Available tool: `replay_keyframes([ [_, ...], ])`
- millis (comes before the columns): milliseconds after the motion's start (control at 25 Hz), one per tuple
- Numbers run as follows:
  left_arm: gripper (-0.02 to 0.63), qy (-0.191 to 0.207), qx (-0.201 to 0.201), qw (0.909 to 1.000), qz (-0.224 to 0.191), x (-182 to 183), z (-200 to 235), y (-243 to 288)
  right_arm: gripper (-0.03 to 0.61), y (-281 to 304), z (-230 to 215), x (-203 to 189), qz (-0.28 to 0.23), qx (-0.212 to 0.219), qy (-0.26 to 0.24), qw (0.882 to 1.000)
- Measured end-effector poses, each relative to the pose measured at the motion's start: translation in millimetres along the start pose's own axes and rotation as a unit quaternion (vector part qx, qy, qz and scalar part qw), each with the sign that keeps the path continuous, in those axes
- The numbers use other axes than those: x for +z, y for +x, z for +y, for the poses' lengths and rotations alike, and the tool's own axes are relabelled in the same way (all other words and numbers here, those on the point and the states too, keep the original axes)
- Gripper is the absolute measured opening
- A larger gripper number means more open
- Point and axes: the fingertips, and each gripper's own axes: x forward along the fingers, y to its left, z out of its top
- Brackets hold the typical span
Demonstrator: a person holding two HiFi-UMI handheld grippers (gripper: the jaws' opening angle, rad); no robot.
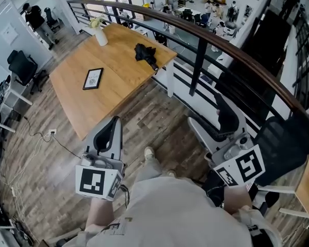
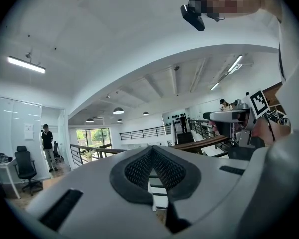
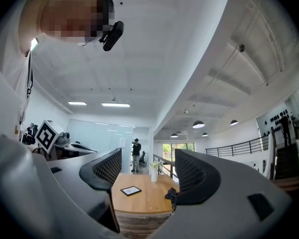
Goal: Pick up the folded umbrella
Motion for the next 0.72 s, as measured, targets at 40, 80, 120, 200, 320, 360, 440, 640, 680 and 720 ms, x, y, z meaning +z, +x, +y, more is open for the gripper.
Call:
replay_keyframes([
  [40,0.017,0.001,-0.002,1.0,0.001,-0.6,-0.9,2.4,0.339,0.8,-1.8,-0.5,0.0,-0.001,0.0,1.0],
  [80,0.017,0.004,-0.005,1.0,0.001,-1.2,-1.2,5.2,0.339,2.0,-3.6,-1.6,0.0,-0.003,0.0,1.0],
  [120,0.017,0.007,-0.008,0.9999,0.001,-1.9,-1.1,8.3,0.339,3.7,-5.3,-3.7,0.002,-0.004,-0.001,1.0],
  [200,0.017,0.011,-0.012,0.9999,0.0,-5.4,-0.1,15.3,0.339,8.5,-8.9,-10.1,0.007,-0.005,-0.004,1.0],
  [320,0.017,0.006,-0.016,0.9999,0.004,-18.1,4.7,28.1,0.339,19.5,-15.6,-22.7,0.014,-0.004,-0.003,1.0],
  [360,0.017,0.004,-0.017,0.9998,0.006,-23.1,7.3,32.9,0.339,24.2,-17.3,-27.1,0.017,-0.003,-0.002,1.0],
  [440,0.017,-0.001,-0.017,0.9998,0.006,-30.9,15.1,43.5,0.339,35.9,-19.9,-34.9,0.021,0.0,0.0,1.0],
  [640,0.017,-0.003,-0.015,0.9999,-0.004,-39.5,45.1,75.7,0.339,76.7,-29.4,-52.0,0.031,0.004,0.003,1.0],
  [680,0.017,-0.004,-0.017,0.9998,-0.005,-41.0,51.7,84.5,0.339,87.0,-32.3,-56.1,0.035,0.006,0.001,0.999],
  [720,0.017,-0.006,-0.018,0.9998,-0.006,-42.8,58.6,93.2,0.339,97.8,-34.8,-60.8,0.04,0.008,0.0,0.999],
])
